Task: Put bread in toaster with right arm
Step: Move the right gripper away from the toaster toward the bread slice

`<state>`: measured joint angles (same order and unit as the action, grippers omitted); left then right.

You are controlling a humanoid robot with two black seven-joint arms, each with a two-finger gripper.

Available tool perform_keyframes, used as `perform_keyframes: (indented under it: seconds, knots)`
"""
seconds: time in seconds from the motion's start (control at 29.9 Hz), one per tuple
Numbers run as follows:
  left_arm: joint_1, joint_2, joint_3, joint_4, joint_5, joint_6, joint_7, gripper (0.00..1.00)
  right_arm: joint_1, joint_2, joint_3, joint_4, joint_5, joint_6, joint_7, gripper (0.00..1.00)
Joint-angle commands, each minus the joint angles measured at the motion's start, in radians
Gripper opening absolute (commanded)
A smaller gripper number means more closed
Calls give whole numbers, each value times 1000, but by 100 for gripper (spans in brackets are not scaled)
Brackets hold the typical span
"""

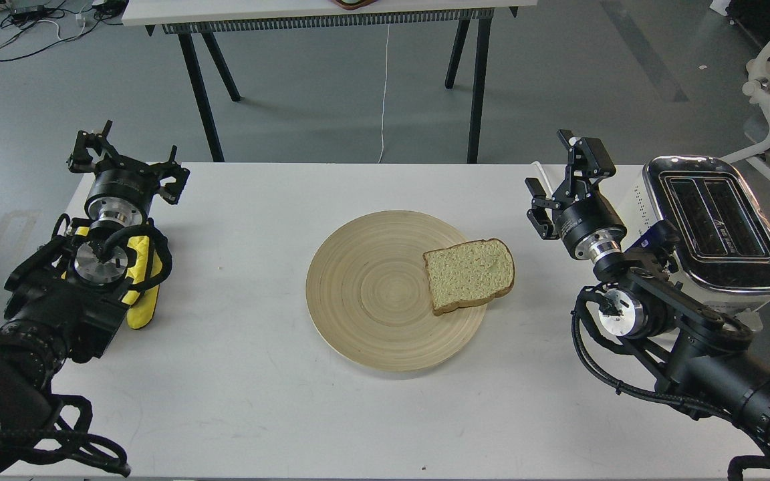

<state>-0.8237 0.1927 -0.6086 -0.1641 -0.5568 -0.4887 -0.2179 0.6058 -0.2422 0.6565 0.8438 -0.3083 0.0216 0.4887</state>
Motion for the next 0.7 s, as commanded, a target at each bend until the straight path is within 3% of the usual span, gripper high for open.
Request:
perform_keyframes:
  seconds: [0.0,0.3,0.67]
  knots:
    - [0,1,0,0,0,0,0,100,0,0,-1,0,0,0,0,100]
    - [0,-1,1,0,0,0,2,100,11,0,-15,32,-23,-37,0,100]
    - [0,-1,1,0,1,0,2,100,58,-44,-222,44,-333,-485,0,100]
